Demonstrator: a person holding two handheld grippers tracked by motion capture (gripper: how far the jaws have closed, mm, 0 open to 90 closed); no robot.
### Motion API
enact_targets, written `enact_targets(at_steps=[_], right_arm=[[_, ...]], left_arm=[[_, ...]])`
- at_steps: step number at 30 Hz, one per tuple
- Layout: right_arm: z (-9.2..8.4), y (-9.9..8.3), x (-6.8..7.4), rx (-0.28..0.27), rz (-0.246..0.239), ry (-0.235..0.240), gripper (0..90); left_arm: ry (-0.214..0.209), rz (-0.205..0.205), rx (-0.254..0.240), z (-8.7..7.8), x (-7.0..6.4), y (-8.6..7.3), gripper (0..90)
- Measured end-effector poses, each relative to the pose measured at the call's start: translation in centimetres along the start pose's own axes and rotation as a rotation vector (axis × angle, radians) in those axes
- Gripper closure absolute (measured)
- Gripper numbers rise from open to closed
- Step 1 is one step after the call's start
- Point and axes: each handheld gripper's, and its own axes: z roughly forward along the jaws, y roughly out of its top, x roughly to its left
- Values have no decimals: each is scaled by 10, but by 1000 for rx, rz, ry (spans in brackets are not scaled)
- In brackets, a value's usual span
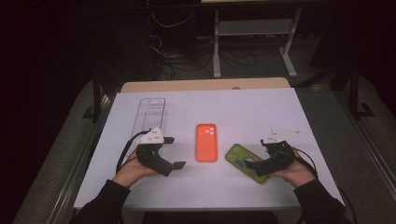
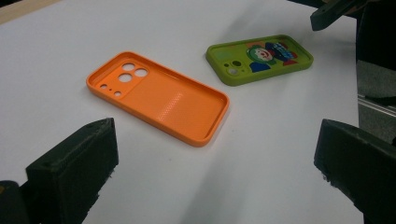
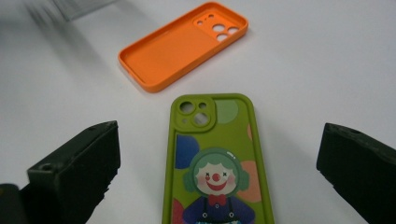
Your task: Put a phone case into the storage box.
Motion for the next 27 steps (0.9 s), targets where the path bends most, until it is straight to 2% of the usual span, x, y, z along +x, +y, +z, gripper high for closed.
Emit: enact_targets(at_steps=[1,5,6,7,9,10,13,18,27], right_arm=[[0,0,0,0,0,0,0],[6,4,1,77,-15,9,0],[11,4,2,126,-23,4,0],[11,4,2,126,-23,4,0],[19,3,4,184,-42,-10,0],[19,3,4,184,-42,-10,0],[27,1,4,246,-60,-29,0],[30,-2,1,284,-31,-26,0],[35,-12,-2,354,-37,-33,27]], left_arm=[[-1,-1,1,0,0,0,0],[-3,-3,1,1,0,0,0],[-3,0,2,1,0,0,0],[-3,-1,2,1,0,0,0],[-4,-3,1,1,0,0,0],[-5,-5,1,1,0,0,0],[-5,1,4,1,0,0,0],[-5,0,4,1,-1,0,0],[-9,-2,6,1,-1,0,0]])
